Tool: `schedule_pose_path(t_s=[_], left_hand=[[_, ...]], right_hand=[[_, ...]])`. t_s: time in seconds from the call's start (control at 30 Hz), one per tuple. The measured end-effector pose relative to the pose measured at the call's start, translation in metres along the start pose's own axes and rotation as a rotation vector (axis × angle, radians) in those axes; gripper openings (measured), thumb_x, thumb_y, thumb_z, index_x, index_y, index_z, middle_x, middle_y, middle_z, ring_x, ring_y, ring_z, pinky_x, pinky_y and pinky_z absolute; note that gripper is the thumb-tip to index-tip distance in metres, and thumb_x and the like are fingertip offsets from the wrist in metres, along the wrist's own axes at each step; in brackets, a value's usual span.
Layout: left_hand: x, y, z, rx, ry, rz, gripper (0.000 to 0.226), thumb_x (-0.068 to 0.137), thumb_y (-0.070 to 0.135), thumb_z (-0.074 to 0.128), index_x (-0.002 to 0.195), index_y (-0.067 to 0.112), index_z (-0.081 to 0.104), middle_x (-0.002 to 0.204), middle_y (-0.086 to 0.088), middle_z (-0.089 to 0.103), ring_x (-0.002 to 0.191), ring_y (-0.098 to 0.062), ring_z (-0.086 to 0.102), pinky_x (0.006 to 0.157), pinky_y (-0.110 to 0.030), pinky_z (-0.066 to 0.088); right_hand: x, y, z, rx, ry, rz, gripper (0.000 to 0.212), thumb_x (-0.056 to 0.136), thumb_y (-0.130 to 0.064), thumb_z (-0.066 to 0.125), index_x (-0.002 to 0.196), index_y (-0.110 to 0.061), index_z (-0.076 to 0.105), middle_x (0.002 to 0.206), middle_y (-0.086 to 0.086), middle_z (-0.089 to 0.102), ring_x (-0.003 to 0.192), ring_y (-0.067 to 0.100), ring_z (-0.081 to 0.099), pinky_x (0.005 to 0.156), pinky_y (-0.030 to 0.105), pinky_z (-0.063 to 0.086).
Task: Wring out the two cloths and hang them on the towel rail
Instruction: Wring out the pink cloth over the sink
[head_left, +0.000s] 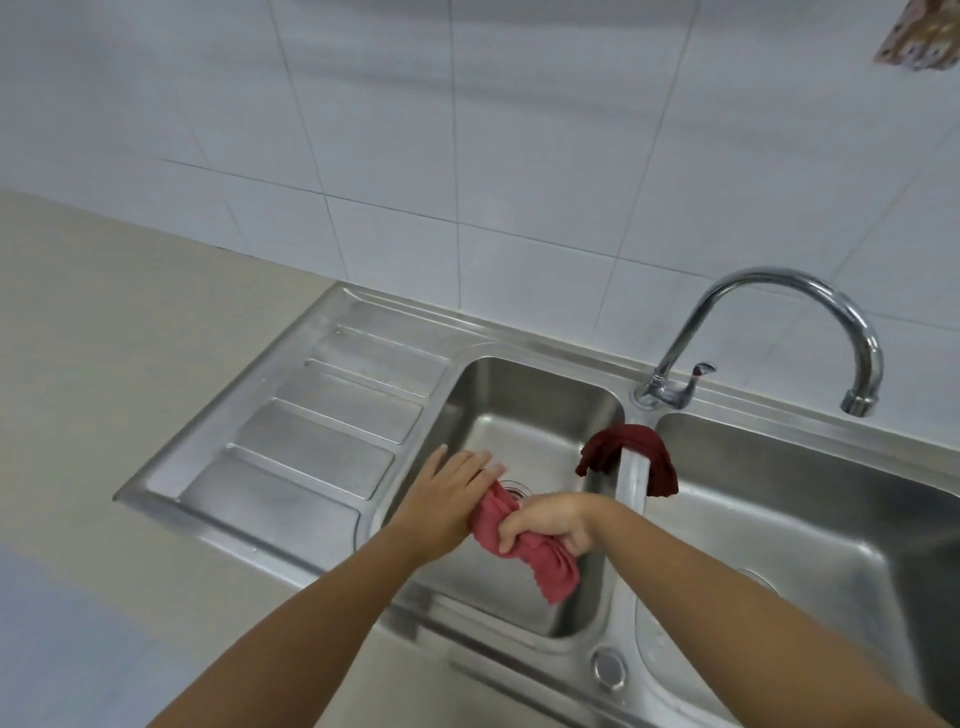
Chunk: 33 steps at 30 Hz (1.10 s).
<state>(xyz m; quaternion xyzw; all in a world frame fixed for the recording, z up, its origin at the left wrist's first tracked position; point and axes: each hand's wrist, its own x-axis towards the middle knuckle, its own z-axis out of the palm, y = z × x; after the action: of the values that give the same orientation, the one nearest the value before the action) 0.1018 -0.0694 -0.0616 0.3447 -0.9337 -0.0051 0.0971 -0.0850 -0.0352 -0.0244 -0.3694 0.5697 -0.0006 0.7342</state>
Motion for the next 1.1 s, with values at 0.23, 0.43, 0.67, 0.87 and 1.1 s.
schedule_pose_path(t_s=[0.23,0.43,0.67,0.87,1.1], left_hand=[[0.023,0.006,0.003,-0.038,-0.274,-0.020,0.025,0.088,0.035,0.048,0.095,0.012,0.052,0.087,-0.006,0.067,0.078,-0.029,0.064,0.062,-0.034,0.045],[0.042,0.019,0.007,-0.224,-0.604,-0.334,0.034,0.086,0.035,0.052,0.111,0.013,0.059,0.104,-0.007,0.068,0.093,-0.029,0.065,0.077,-0.034,0.051],[0.058,0.030,-0.006,-0.711,-0.999,-0.673,0.017,0.068,0.006,0.048,0.057,0.016,0.038,0.056,-0.003,0.036,0.048,-0.017,0.030,0.047,-0.023,0.023],[0.059,0.026,-0.019,-0.885,-1.112,-0.744,0.020,0.069,0.005,0.045,0.060,0.019,0.034,0.052,0.002,0.030,0.043,-0.011,0.022,0.043,-0.021,0.017],[0.041,0.013,-0.004,-0.574,-0.684,-0.667,0.017,0.079,0.018,0.058,0.095,0.013,0.056,0.082,-0.005,0.061,0.071,-0.021,0.058,0.066,-0.033,0.050]], right_hand=[[0.009,0.001,-0.006,-0.376,0.117,0.051,0.030,0.073,-0.028,0.081,0.095,-0.022,0.061,0.092,0.003,0.064,0.085,0.021,0.063,0.078,0.032,0.054],[0.018,0.010,-0.006,-0.923,0.650,-0.054,0.024,0.079,-0.024,0.056,0.101,-0.020,0.065,0.097,0.005,0.069,0.084,0.026,0.066,0.066,0.030,0.049],[0.029,0.025,-0.017,-1.289,0.804,-0.262,0.024,0.089,-0.026,0.049,0.107,-0.013,0.057,0.096,0.008,0.070,0.082,0.030,0.066,0.062,0.033,0.043],[0.033,0.026,-0.014,-1.317,0.856,-0.346,0.027,0.094,-0.031,0.048,0.110,-0.010,0.048,0.096,0.009,0.069,0.082,0.033,0.066,0.060,0.036,0.045],[0.028,0.019,-0.017,-1.196,0.883,-0.334,0.032,0.084,-0.029,0.060,0.112,-0.017,0.049,0.105,0.007,0.059,0.095,0.029,0.058,0.070,0.036,0.040]])
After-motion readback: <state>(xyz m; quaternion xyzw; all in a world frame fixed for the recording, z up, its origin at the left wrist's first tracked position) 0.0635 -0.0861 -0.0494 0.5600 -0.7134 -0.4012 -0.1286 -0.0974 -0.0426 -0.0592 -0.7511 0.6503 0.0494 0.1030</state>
